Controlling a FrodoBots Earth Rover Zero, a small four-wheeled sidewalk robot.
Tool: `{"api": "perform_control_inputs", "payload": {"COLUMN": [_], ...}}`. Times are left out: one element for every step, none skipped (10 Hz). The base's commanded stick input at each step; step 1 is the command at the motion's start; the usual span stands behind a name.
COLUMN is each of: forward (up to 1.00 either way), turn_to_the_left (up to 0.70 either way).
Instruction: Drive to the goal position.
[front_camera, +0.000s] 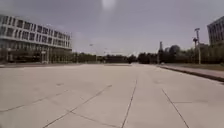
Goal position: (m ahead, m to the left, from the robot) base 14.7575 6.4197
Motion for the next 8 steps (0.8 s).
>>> {"api": "perform_control_inputs", "payload": {"forward": [1.0, 1.0, 1.0, 1.0, 1.0, 1.0, 1.0, 1.0], "turn_to_the_left": [0.0, 0.0, 0.0, 0.0, 0.0, 0.0, 0.0, 0.0]}}
